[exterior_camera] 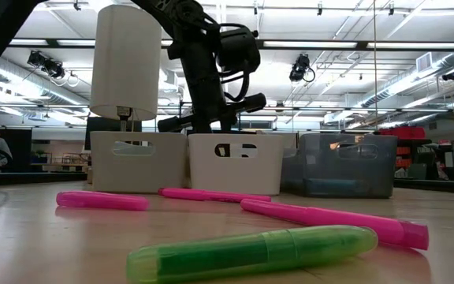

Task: Pick & Place Markers
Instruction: Put the left yellow highlighter pen into the white bin

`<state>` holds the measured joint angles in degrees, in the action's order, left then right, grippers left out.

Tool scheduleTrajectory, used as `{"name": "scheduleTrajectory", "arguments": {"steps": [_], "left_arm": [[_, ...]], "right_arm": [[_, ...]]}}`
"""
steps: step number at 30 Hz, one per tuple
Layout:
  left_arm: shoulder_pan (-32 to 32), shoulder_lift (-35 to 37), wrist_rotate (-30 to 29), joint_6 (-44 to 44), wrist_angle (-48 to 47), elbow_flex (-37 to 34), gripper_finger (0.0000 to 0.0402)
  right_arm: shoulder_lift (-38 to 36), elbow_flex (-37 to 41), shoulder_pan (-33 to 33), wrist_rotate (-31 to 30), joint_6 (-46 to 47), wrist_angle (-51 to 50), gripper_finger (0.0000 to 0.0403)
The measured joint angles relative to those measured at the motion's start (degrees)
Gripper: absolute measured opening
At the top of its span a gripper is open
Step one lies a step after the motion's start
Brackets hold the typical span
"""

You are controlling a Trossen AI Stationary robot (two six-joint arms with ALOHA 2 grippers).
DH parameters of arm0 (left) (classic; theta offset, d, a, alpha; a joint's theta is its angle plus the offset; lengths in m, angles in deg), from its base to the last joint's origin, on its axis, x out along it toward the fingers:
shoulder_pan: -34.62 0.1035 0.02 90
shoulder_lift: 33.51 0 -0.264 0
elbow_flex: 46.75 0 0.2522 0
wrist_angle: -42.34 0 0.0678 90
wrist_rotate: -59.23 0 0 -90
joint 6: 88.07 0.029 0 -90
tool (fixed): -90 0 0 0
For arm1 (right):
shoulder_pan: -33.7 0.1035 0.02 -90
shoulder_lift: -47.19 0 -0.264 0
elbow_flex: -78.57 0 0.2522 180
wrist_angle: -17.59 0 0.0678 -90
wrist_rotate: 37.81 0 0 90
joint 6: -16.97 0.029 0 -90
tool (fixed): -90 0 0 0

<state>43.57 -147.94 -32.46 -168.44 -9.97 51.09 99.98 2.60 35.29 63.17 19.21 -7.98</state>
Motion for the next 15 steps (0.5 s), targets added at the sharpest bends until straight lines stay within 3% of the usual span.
{"name": "scheduleTrajectory", "arguments": {"steps": [6, 15], "left_arm": [[0.07, 0.00, 1.13, 0.08, -0.24, 0.00, 0.0026], [0.20, 0.00, 0.35, 0.05, -0.25, 0.00, 0.0110]], "right_arm": [[0.00, 0.00, -0.01, 0.00, -0.11, -1.14, 0.0134], [0.00, 0.00, -0.01, 0.00, -0.11, -3.38, 0.0134]]}}
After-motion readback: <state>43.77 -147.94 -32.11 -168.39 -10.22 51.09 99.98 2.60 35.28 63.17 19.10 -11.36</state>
